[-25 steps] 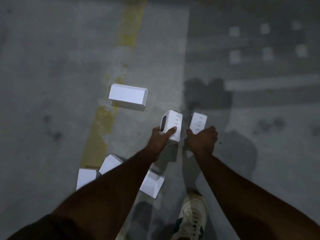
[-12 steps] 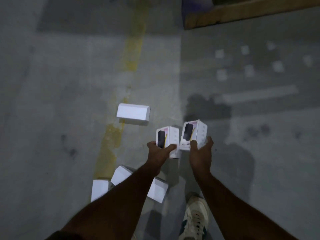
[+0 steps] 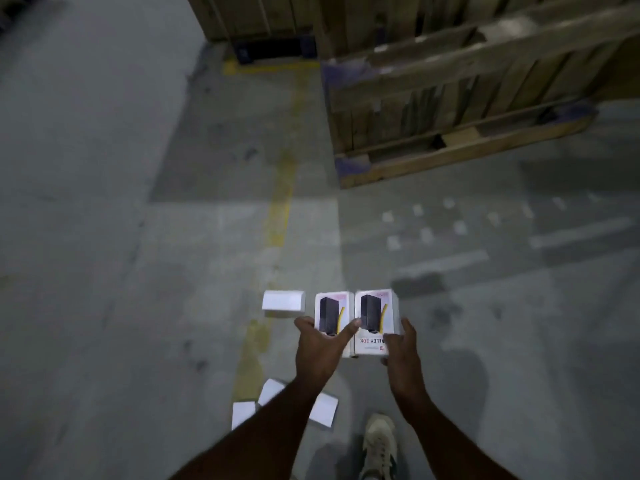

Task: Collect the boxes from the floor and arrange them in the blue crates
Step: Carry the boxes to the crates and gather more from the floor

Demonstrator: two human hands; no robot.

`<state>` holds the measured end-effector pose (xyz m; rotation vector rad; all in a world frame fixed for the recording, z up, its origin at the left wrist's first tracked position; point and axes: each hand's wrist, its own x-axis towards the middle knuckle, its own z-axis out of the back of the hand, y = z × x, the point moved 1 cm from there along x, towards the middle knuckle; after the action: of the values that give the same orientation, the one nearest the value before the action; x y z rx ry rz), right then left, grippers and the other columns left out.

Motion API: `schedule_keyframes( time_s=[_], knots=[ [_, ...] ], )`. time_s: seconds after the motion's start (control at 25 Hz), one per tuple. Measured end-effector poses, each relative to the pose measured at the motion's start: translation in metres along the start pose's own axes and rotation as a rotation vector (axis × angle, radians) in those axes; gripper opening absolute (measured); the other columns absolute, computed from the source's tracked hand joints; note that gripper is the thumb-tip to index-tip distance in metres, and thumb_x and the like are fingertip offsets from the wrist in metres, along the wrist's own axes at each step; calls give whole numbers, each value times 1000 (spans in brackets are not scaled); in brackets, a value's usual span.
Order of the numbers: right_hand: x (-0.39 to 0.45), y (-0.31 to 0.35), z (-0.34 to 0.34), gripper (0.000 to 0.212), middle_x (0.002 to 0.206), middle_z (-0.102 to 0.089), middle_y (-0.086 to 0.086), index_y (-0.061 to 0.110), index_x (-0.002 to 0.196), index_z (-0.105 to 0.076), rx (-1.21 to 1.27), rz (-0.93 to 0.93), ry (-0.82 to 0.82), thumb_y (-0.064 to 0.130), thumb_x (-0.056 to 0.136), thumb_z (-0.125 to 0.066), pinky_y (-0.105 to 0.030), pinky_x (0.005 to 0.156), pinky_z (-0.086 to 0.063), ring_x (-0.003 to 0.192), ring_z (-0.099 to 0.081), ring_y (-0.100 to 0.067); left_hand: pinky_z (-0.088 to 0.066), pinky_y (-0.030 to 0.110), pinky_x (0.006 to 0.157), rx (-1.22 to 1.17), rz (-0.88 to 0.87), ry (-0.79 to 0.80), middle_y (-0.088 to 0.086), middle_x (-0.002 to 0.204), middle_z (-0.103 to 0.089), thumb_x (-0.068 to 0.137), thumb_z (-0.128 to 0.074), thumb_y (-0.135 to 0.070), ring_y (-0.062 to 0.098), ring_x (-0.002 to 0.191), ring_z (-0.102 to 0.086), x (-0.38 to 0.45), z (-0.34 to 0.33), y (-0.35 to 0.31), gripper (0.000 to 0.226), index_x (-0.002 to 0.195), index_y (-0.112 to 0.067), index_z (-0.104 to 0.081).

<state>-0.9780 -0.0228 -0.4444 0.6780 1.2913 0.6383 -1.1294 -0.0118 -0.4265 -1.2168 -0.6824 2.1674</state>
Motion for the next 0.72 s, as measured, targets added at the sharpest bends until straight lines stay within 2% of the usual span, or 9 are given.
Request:
schedule_keyframes(
  time_s=[0.12, 0.2, 0.28, 0.36, 0.44, 0.56, 0.64, 0.72],
  knots=[
    [-54, 68, 37, 58, 119, -64, -5, 24, 126, -43, 72, -15, 61, 38, 71, -51, -36, 86, -50, 99, -64, -15, -56, 45, 89, -121, -12, 32, 0, 103, -65, 50, -76, -79, 17, 93, -68, -57, 20, -43, 94, 111, -18, -37],
    [-86, 91, 59, 53, 113, -63, -7, 17, 123, -42, 92, -8, 113, 32, 73, -54, -33, 78, -50, 93, -63, -15, -58, 44, 89, -192, -44, 92, 2, 107, -66, 47, -82, -73, 16, 94, -69, -86, 30, -62, 97, 114, -19, -38],
    [-116, 105, 78, 37, 112, -62, -8, 13, 120, -43, 96, 19, 113, 31, 91, -57, -36, 80, -50, 93, -63, -17, -59, 39, 89, -228, -91, 188, 2, 115, -64, 55, -89, -61, 14, 99, -69, -113, 38, -78, 93, 122, -22, -37],
    [-147, 114, 93, 27, 108, -62, -6, 12, 114, -43, 121, 44, 54, 35, 100, -49, -37, 82, -50, 93, -62, -17, -57, 33, 90, -213, -141, 269, -1, 120, -62, 65, -90, -49, 11, 102, -66, -139, 46, -94, 86, 127, -24, -37],
    [-177, 119, 104, 29, 105, -61, -4, 12, 111, -44, 150, 70, -25, 39, 100, -48, -37, 82, -51, 93, -62, -16, -57, 33, 90, -174, -196, 330, -4, 121, -62, 67, -90, -47, 11, 104, -66, -163, 51, -106, 83, 128, -25, -38],
    [-215, 124, 118, 30, 107, -59, -4, 12, 111, -45, 168, 108, -71, 39, 99, -49, -42, 89, -52, 98, -63, -17, -56, 27, 81, -123, -291, 370, -6, 116, -63, 66, -91, -46, 7, 99, -66, -191, 55, -123, 78, 123, -24, -42],
    [-232, 126, 128, 37, 107, -56, -3, 9, 116, -44, 170, 128, -94, 40, 97, -52, -44, 93, -52, 102, -63, -18, -58, 30, 82, -96, -321, 396, -6, 112, -65, 63, -91, -50, 9, 97, -68, -203, 54, -130, 78, 120, -21, -47],
    [-247, 127, 140, 42, 107, -53, -2, 7, 117, -44, 189, 150, -124, 40, 95, -54, -41, 90, -53, 104, -64, -19, -61, 37, 84, -67, -350, 427, -4, 109, -68, 55, -92, -57, 11, 94, -70, -216, 49, -137, 81, 115, -21, -52]
  ],
)
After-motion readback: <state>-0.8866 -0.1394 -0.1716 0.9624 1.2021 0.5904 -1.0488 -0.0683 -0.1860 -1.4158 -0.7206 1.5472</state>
